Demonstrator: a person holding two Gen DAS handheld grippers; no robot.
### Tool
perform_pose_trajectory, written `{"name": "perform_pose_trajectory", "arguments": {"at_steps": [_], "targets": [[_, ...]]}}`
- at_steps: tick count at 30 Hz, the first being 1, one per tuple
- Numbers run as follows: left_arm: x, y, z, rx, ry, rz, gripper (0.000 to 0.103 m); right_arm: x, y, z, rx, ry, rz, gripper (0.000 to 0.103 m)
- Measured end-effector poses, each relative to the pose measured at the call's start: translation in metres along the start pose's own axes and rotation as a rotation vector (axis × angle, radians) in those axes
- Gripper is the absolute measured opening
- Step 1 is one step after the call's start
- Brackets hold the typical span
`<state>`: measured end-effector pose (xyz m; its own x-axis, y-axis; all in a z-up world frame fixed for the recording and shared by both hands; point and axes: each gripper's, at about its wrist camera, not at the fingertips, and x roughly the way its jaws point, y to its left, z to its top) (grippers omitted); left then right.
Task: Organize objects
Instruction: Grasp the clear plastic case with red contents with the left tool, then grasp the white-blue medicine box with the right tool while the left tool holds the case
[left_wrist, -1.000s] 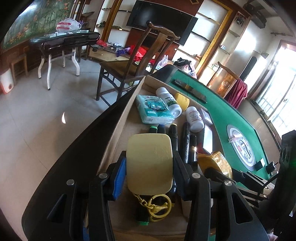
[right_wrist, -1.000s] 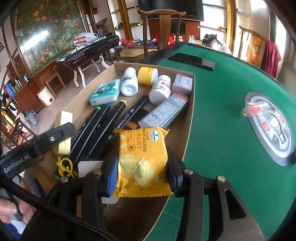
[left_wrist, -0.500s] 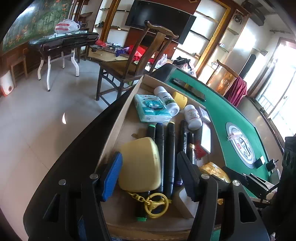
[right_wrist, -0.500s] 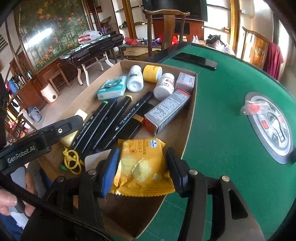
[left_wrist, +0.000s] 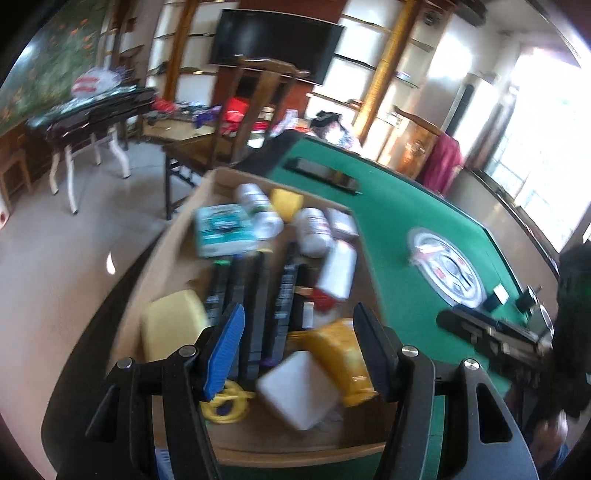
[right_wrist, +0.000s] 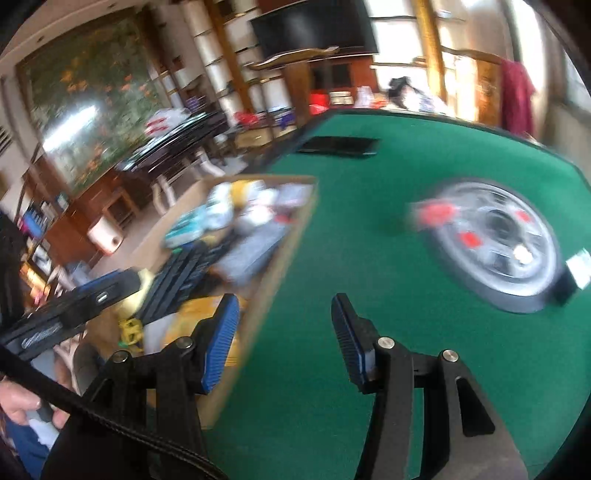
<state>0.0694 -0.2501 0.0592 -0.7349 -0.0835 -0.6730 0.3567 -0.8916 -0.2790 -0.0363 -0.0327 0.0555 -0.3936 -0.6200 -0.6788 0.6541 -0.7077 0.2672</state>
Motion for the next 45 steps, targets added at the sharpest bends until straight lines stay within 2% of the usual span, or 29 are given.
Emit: {"name": "perform_pose_trajectory", "arguments": {"at_steps": [3,6,9,11,12,16,17,18,20,23,29,31,32,33,36,37,38,41,43,45], "targets": [[0.007,-0.038,0.007,0.078,0.020,-0.027,0.056,-0.015,-0.046,0.007,0.069,-0.034,-0.052,0.051],[0.020,-0.083,0.018,0.180,0.027,-0.036,0.057,-0.043,-0.113,0.014,0.173,-0.095,-0.130,0.051],[0.045,-0.137,0.030,0.295,0.058,-0.069,0.063,-0.069,-0.167,0.011,0.271,-0.157,-0.197,0.051],[0.066,-0.168,0.038,0.367,0.064,-0.080,0.063,-0.085,-0.202,0.004,0.338,-0.198,-0.239,0.052],[0.081,-0.185,0.043,0.414,0.082,-0.089,0.063,-0.090,-0.217,0.002,0.389,-0.197,-0.238,0.052],[0.131,-0.222,0.059,0.516,0.114,-0.046,0.063,-0.103,-0.243,0.000,0.525,-0.238,-0.128,0.054],[0.144,-0.227,0.066,0.521,0.107,-0.018,0.063,-0.102,-0.243,0.001,0.530,-0.236,-0.125,0.054],[0.153,-0.227,0.070,0.520,0.117,-0.026,0.063,-0.103,-0.244,0.002,0.534,-0.235,-0.121,0.054],[0.176,-0.231,0.080,0.494,0.190,-0.075,0.063,-0.102,-0.244,0.004,0.549,-0.240,-0.104,0.054],[0.203,-0.236,0.084,0.513,0.213,-0.026,0.063,-0.101,-0.246,0.005,0.556,-0.241,-0.096,0.054],[0.231,-0.240,0.076,0.537,0.234,0.005,0.063,-0.103,-0.260,0.000,0.611,-0.243,-0.094,0.054],[0.236,-0.237,0.070,0.491,0.235,-0.004,0.054,-0.103,-0.264,0.000,0.622,-0.235,-0.115,0.054],[0.237,-0.236,0.069,0.467,0.247,-0.020,0.032,-0.101,-0.266,-0.001,0.629,-0.227,-0.126,0.054],[0.238,-0.236,0.066,0.451,0.256,-0.028,0.012,-0.100,-0.269,-0.002,0.644,-0.215,-0.140,0.054],[0.230,-0.235,0.053,0.408,0.257,0.001,0.011,-0.094,-0.278,-0.007,0.687,-0.182,-0.142,0.054],[0.221,-0.234,0.046,0.392,0.262,0.005,0.011,-0.091,-0.282,-0.009,0.713,-0.168,-0.135,0.055],[0.214,-0.232,0.041,0.372,0.261,0.008,0.011,-0.090,-0.285,-0.011,0.724,-0.159,-0.134,0.060],[0.184,-0.221,0.019,0.309,0.261,0.002,0.011,-0.083,-0.289,-0.013,0.742,-0.132,-0.149,0.062],[0.162,-0.215,0.001,0.305,0.207,0.018,0.011,-0.081,-0.290,-0.011,0.736,-0.131,-0.169,0.062],[0.151,-0.209,-0.008,0.288,0.196,-0.004,0.011,-0.078,-0.289,-0.009,0.732,-0.131,-0.215,0.062]]}}
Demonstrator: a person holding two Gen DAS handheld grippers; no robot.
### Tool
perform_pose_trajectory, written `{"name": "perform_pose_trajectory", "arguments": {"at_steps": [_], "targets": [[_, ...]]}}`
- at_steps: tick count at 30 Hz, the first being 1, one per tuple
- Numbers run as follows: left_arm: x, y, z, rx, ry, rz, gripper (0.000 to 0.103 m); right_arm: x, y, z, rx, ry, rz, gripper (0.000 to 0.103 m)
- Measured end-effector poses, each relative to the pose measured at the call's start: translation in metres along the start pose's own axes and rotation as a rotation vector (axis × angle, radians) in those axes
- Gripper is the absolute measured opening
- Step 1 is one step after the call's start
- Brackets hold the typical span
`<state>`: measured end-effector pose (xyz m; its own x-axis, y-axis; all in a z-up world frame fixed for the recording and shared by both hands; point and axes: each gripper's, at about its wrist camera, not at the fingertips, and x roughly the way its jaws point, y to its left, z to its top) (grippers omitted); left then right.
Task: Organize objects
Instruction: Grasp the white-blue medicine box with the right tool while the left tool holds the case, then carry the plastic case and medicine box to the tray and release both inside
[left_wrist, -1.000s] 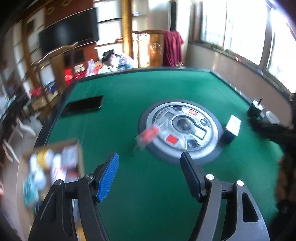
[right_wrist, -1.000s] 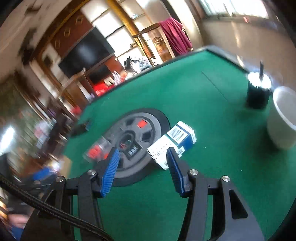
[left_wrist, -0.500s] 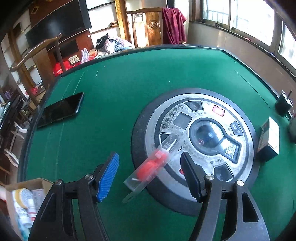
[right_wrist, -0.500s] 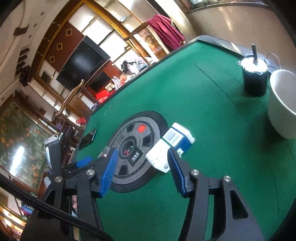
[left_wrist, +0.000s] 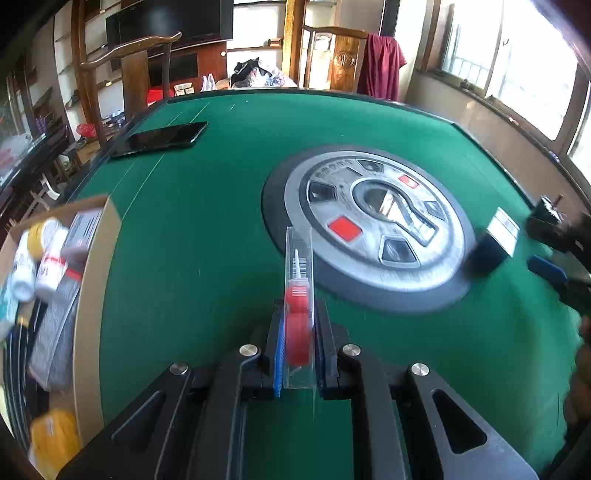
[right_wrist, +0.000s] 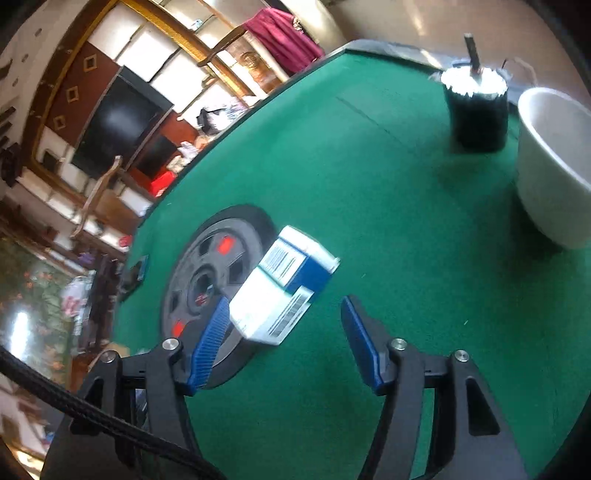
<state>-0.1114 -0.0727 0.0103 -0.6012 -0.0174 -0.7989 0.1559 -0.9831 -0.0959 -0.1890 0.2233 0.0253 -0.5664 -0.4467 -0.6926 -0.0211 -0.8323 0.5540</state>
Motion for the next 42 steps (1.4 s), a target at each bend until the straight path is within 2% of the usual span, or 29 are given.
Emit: {"name": "perform_pose_trajectory", "arguments": {"at_steps": [4,6,9,10,12,13,14,15,16,18,24,25,29,35,42], "targets": [[0.000,0.003,-0.007,-0.007,0.001,-0.005,0.011,0.015,0.012,0.000,0.034,0.020,-0.044,0.062],[0.005,0.003,-0.003,-0.011,0.009,-0.018,0.011,0.020,0.023,0.002,0.010,0.008,-0.094,0.062],[0.005,0.005,-0.004,-0.011,0.006,-0.028,0.011,0.034,0.045,0.005,-0.066,-0.002,-0.235,0.062],[0.006,0.006,-0.005,-0.010,0.006,-0.030,0.011,0.044,0.052,0.005,-0.108,0.010,-0.311,0.062],[0.006,0.006,-0.004,-0.009,0.008,-0.031,0.011,0.053,0.055,0.002,-0.159,0.008,-0.388,0.061],[0.006,0.005,-0.003,-0.006,0.010,-0.030,0.011,0.058,0.052,0.000,-0.190,0.012,-0.430,0.055],[0.006,0.004,-0.003,-0.005,0.011,-0.030,0.011,0.055,0.050,-0.002,-0.209,-0.012,-0.438,0.040],[0.006,0.004,-0.004,-0.004,0.011,-0.030,0.011,0.052,0.048,-0.002,-0.214,-0.027,-0.446,0.033],[0.005,0.003,-0.003,-0.003,0.012,-0.031,0.011,0.048,0.041,-0.001,-0.204,-0.023,-0.433,0.032],[0.005,0.004,-0.004,-0.002,0.011,-0.032,0.011,0.038,0.027,0.000,-0.171,-0.029,-0.352,0.032],[0.005,0.006,-0.004,-0.012,0.005,-0.049,0.011,0.023,0.020,-0.003,-0.131,-0.011,-0.207,0.031],[0.005,0.007,-0.004,-0.015,0.005,-0.051,0.011,0.020,0.025,-0.005,-0.139,-0.020,-0.153,0.032],[0.005,0.007,-0.004,-0.021,-0.003,-0.048,0.011,0.015,0.059,-0.020,-0.255,-0.032,-0.057,0.032],[0.004,0.008,-0.003,-0.028,-0.018,-0.020,0.011,0.022,0.099,-0.053,-0.408,0.002,-0.003,0.032],[-0.003,0.009,-0.003,-0.034,-0.062,0.008,0.011,0.028,0.110,-0.058,-0.470,0.002,0.001,0.032]]}}
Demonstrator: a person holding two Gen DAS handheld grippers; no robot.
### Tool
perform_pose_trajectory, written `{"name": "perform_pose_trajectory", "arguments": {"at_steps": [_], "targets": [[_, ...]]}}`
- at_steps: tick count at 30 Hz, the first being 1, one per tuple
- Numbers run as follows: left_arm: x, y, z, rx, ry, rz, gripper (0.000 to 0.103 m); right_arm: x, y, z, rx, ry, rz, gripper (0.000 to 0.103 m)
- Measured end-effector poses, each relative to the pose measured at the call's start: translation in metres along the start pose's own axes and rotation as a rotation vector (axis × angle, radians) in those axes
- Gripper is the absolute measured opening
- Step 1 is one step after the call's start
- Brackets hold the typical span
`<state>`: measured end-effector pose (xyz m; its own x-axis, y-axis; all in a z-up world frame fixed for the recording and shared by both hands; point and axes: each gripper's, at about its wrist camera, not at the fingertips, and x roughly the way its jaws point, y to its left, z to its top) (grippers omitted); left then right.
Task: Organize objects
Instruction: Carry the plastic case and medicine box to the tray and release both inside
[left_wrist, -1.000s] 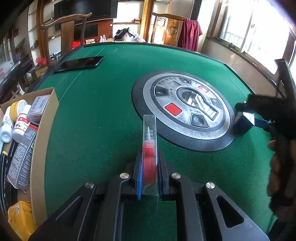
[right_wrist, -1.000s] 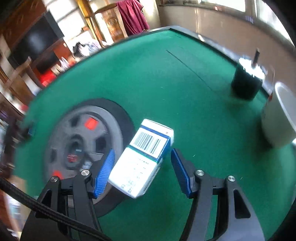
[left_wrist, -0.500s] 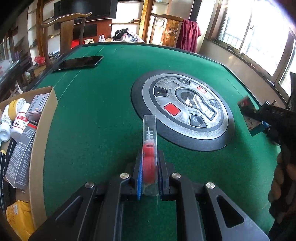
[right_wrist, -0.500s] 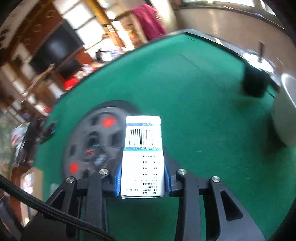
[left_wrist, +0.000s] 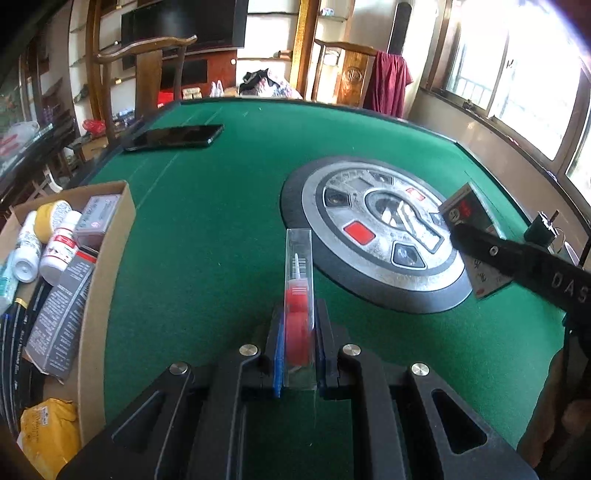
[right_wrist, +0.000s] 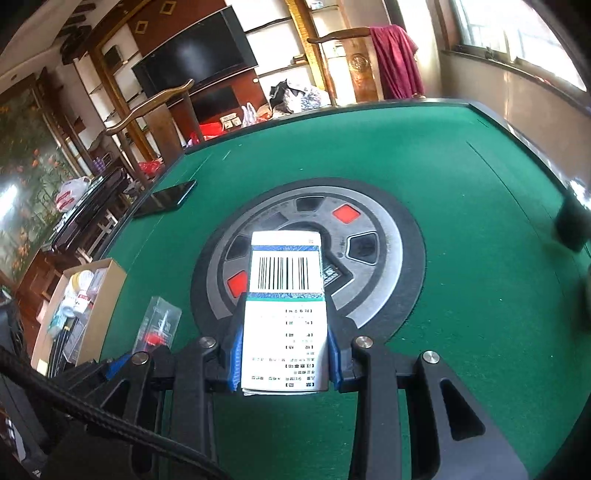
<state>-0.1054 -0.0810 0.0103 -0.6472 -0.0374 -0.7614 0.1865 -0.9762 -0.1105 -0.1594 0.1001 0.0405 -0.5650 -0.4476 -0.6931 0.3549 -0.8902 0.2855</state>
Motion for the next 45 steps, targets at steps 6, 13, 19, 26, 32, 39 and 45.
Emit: {"name": "perform_pose_trajectory", "arguments": {"at_steps": [6,13,19,26,32,39,45], "targets": [[-0.017,-0.003,-0.002,0.009,-0.084,0.058,0.011,-0.003,0.019,-0.004,-0.061,-0.016,0.016,0.032],[-0.028,-0.002,-0.012,0.012,-0.131,0.101,0.011,-0.009,0.039,-0.012,-0.116,-0.035,0.036,0.032],[-0.040,0.000,-0.023,0.016,-0.164,0.123,0.011,-0.016,0.047,-0.017,-0.124,-0.051,0.046,0.032],[-0.052,-0.001,-0.033,0.021,-0.190,0.128,0.011,-0.027,0.057,-0.029,-0.147,-0.067,0.048,0.032],[-0.061,-0.005,-0.041,0.038,-0.208,0.126,0.011,-0.034,0.059,-0.039,-0.143,-0.069,0.054,0.032],[-0.075,-0.006,-0.049,0.049,-0.234,0.122,0.011,-0.040,0.061,-0.050,-0.134,-0.072,0.050,0.032],[-0.091,-0.002,-0.053,0.054,-0.280,0.133,0.011,-0.043,0.061,-0.061,-0.123,-0.070,0.046,0.032]]}}
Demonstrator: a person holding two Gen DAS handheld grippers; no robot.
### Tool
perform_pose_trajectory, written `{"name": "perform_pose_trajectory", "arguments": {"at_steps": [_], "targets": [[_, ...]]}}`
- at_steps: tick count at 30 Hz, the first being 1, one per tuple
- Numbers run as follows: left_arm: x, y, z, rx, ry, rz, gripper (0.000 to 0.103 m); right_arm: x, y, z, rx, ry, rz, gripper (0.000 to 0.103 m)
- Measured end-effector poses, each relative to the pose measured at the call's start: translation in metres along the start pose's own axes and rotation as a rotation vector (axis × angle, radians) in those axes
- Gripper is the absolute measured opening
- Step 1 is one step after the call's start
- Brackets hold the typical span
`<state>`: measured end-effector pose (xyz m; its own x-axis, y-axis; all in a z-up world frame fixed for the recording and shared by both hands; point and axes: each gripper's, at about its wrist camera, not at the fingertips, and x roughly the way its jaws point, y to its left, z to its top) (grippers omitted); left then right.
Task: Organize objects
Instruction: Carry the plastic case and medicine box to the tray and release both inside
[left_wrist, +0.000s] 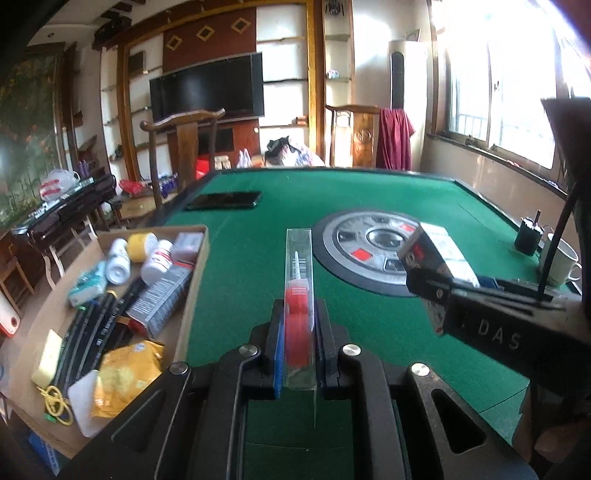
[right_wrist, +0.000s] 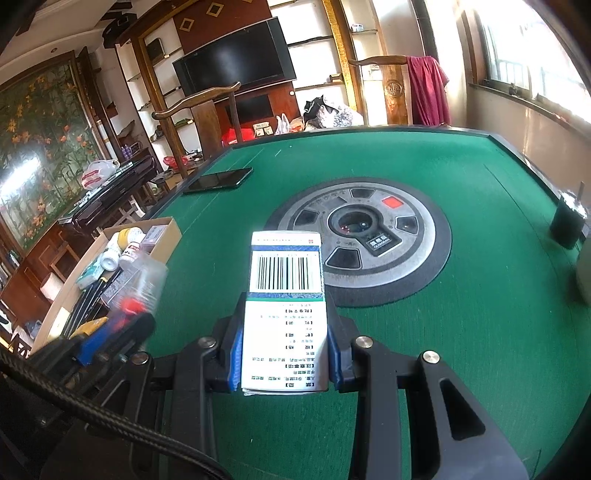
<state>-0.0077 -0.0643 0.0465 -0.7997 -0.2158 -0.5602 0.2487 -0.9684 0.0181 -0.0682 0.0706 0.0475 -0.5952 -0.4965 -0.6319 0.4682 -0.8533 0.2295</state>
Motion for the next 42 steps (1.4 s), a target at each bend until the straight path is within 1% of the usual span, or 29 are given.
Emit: {"name": "perform_pose_trajectory", "arguments": {"at_steps": [6,12,21,27,34,42], "targets": [[-0.014,0.004,-0.001,-0.001,-0.027,-0.011,0.011,-0.006,0.003,-0.007,0.006,-0.006,-0.001,0.032],[-0.022,0.011,-0.003,-0.003,-0.038,-0.022,0.011,-0.012,0.012,-0.013,0.003,-0.009,0.008,0.032],[-0.044,0.031,0.001,-0.030,-0.085,-0.034,0.011,-0.012,0.039,-0.018,-0.026,0.005,0.026,0.032],[-0.053,0.055,0.002,-0.059,-0.105,-0.022,0.011,-0.009,0.069,-0.018,-0.070,0.012,0.054,0.032],[-0.053,0.091,0.004,-0.126,-0.115,0.011,0.011,-0.001,0.103,-0.018,-0.126,0.030,0.084,0.032],[-0.052,0.130,-0.005,-0.193,-0.118,0.045,0.011,0.007,0.135,-0.016,-0.177,0.041,0.098,0.032]]}}
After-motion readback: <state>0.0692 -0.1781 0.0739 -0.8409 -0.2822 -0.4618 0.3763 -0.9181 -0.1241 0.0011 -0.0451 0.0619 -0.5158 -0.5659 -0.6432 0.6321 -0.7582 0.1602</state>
